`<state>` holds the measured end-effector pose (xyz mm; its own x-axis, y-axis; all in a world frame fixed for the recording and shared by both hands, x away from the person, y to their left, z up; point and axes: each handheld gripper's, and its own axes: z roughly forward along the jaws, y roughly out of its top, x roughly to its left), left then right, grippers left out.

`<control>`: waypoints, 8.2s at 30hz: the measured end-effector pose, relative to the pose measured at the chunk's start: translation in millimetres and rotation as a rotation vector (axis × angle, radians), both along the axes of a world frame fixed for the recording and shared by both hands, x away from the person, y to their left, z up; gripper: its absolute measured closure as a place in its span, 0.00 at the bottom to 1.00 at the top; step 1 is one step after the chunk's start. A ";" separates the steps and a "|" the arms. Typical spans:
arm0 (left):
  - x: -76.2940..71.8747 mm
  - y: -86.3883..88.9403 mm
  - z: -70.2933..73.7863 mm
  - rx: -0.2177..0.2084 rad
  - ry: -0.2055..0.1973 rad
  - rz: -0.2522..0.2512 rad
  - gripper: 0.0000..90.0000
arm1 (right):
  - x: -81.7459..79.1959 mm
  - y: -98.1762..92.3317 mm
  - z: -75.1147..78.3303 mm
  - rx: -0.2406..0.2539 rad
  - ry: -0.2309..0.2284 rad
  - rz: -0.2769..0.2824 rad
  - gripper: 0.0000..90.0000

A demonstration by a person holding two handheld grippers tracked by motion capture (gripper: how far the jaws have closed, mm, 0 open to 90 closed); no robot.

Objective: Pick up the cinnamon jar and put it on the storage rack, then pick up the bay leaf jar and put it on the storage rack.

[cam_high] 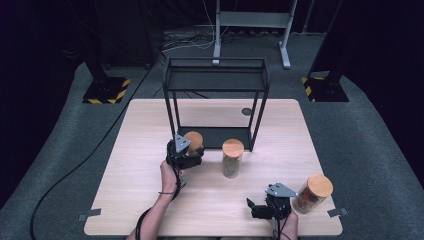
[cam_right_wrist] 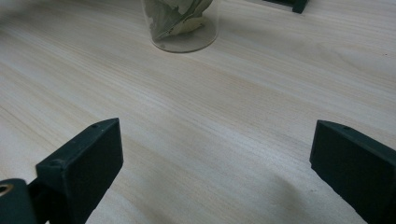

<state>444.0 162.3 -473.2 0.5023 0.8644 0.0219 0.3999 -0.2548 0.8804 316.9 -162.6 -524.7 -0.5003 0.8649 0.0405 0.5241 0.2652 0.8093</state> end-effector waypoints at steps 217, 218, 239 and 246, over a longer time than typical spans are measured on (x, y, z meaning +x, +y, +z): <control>-118.4 124.8 -57.7 0.120 0.265 0.019 0.00 | 1.9 4.3 -1.0 -0.043 0.020 0.005 0.02; -119.0 125.5 -57.7 0.121 0.263 0.025 0.00 | 1.8 4.3 -1.0 -0.044 0.019 0.004 0.02; -118.1 125.2 -57.8 0.115 0.265 0.052 0.00 | 1.3 4.2 -0.9 -0.042 0.015 -0.002 0.02; -118.0 125.2 -57.8 0.115 0.265 0.054 0.00 | 1.4 4.5 -1.0 -0.046 0.018 -0.011 0.01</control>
